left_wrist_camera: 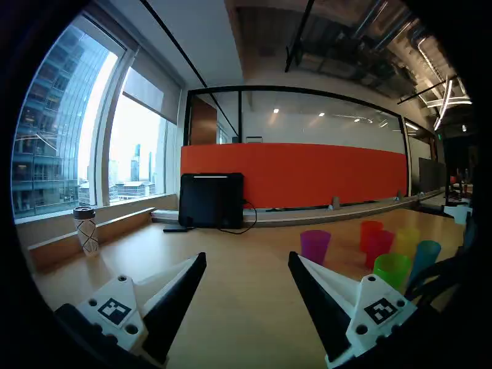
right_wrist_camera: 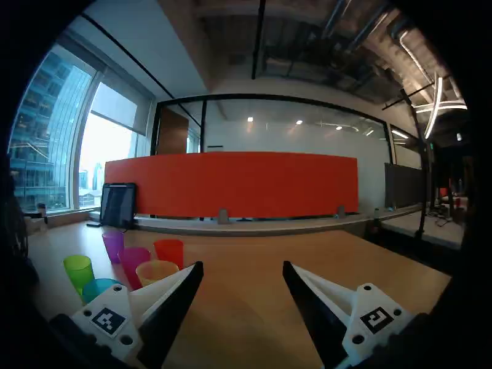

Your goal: Pour water

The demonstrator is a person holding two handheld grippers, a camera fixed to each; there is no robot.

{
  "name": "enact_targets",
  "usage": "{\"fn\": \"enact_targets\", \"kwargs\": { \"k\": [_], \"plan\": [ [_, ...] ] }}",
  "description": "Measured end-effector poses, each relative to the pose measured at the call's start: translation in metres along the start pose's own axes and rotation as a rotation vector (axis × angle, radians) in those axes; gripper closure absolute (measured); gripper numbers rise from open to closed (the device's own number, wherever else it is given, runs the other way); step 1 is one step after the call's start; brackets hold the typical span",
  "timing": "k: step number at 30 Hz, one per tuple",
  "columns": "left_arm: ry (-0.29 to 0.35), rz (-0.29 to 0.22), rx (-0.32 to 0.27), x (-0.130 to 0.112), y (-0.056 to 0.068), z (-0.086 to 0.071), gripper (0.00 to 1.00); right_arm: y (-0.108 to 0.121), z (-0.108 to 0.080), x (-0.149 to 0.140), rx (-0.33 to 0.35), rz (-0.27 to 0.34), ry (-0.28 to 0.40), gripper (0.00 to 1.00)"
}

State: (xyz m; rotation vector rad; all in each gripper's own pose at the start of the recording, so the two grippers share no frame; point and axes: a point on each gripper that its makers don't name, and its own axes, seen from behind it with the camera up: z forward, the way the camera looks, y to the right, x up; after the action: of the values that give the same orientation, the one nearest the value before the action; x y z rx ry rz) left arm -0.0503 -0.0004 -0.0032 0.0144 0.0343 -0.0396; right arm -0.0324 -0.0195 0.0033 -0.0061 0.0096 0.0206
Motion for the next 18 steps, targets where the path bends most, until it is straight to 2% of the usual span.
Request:
{"fn": "enact_targets", "kwargs": {
  "k": [18],
  "plan": [
    [0.0, 0.0, 0.0, -0.0002, 0.001, -0.0002, 0.01, -0.001, -0.0008, 0.0001, 0.0, 0.0, 0.0, 0.0]
  ]
}}
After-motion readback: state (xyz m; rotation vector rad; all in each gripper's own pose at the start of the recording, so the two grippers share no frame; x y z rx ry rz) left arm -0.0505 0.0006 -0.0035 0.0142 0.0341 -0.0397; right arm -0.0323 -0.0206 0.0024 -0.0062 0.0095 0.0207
